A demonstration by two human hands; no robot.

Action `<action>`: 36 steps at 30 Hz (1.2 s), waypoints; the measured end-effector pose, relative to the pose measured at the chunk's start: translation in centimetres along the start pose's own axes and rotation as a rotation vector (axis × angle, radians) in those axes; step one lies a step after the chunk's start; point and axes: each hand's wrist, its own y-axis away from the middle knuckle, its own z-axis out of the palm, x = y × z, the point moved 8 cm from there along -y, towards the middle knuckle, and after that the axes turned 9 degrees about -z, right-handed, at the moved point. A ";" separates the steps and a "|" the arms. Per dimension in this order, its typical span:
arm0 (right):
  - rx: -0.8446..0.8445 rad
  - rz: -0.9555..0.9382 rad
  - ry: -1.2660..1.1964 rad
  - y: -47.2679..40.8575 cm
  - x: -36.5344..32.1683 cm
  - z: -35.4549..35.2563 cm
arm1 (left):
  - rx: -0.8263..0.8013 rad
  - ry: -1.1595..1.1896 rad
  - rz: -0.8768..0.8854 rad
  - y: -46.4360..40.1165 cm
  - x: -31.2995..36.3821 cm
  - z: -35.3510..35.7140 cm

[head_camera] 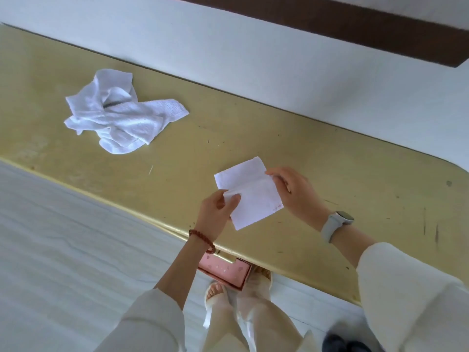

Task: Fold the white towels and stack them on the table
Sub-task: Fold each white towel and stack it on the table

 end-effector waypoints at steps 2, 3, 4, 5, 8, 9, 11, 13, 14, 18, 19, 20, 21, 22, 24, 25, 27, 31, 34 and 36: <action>0.001 0.027 -0.036 -1.9 0.1 1.0 | 0.114 0.016 -0.008 -1.2 0.0 -0.8; -0.001 0.032 -0.042 -2.6 0.1 1.4 | 0.175 0.017 -0.016 -1.6 -0.2 -1.2; -0.011 0.042 -0.044 -3.2 0.4 1.9 | 0.231 0.026 -0.034 -2.2 -0.5 -1.4; -0.030 0.054 -0.041 -3.8 0.9 2.5 | 0.289 0.033 -0.062 -2.8 -0.8 -1.7; -0.088 0.096 0.018 -5.1 2.6 4.2 | 0.407 0.047 -0.176 -4.1 -1.8 -2.2; -0.099 0.108 0.040 -5.4 3.0 4.6 | 0.423 0.068 -0.212 -4.5 -2.2 -2.3; -0.103 0.120 0.079 -6.1 3.5 5.0 | 0.422 0.142 -0.285 -5.2 -3.0 -2.3; -0.105 0.120 0.109 -6.6 3.6 5.2 | 0.405 0.223 -0.339 -5.7 -3.5 -2.3; -0.107 0.114 0.125 -6.8 3.5 5.3 | 0.403 0.239 -0.352 -5.9 -3.7 -2.3; -0.118 0.098 0.143 -7.4 3.5 5.5 | 0.452 0.175 -0.328 -5.7 -3.3 -2.7; -0.123 0.094 0.151 -7.4 3.5 5.6 | 0.477 0.135 -0.305 -5.6 -3.0 -2.8; -0.125 0.086 0.162 -7.5 3.5 5.7 | 0.503 0.091 -0.278 -5.4 -2.6 -2.9; -0.126 0.077 0.177 -7.5 3.5 5.7 | 0.531 0.039 -0.260 -5.2 -2.3 -2.9; -0.124 0.069 0.197 -7.5 3.5 5.8 | 0.558 -0.025 -0.256 -5.0 -2.0 -2.9; -0.117 0.058 0.241 -7.5 3.6 5.9 | 0.599 -0.175 -0.276 -4.8 -1.6 -2.9; -0.120 0.053 0.260 -7.5 3.6 6.0 | 0.613 -0.252 -0.290 -4.7 -1.6 -2.9; -0.132 0.041 0.282 -7.4 3.5 6.3 | 0.630 -0.400 -0.293 -4.8 -1.3 -2.8; -0.098 0.063 0.228 -7.0 3.6 5.9 | 0.658 -0.495 -0.214 -4.7 -0.7 -2.6; -0.088 0.051 0.181 -6.9 3.6 5.6 | 0.666 -0.449 -0.129 -4.3 -0.5 -2.5; -0.091 0.051 0.172 -6.9 3.6 5.4 | 0.668 -0.441 -0.109 -4.4 -0.4 -2.5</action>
